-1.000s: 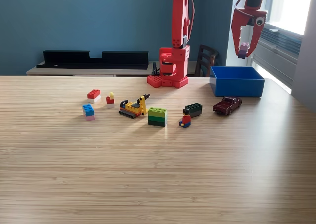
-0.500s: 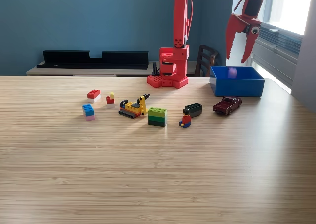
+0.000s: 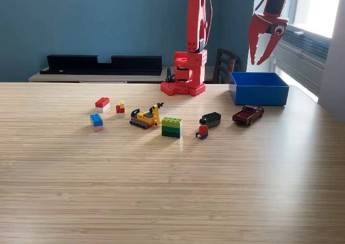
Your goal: Grasp a lego block and put it in the bin.
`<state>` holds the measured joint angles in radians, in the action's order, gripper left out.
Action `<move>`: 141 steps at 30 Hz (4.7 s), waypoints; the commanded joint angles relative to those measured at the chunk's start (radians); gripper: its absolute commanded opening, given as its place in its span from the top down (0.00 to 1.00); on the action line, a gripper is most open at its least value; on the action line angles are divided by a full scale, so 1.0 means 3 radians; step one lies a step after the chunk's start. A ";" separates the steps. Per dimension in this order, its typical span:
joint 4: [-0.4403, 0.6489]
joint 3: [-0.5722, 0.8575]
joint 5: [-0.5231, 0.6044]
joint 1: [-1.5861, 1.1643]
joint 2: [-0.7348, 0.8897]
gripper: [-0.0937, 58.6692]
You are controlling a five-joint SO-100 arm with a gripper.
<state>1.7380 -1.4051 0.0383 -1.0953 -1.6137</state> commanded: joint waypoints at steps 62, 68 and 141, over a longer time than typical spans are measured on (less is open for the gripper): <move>-0.0307 0.0583 0.0020 0.3671 -0.0271 1.00; -0.0307 0.0568 0.0046 0.3671 -0.0271 1.00; -0.2684 -0.2061 -0.1048 0.2756 -0.0276 1.00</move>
<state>0.9373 -2.0632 -0.2976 -0.2700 -1.6245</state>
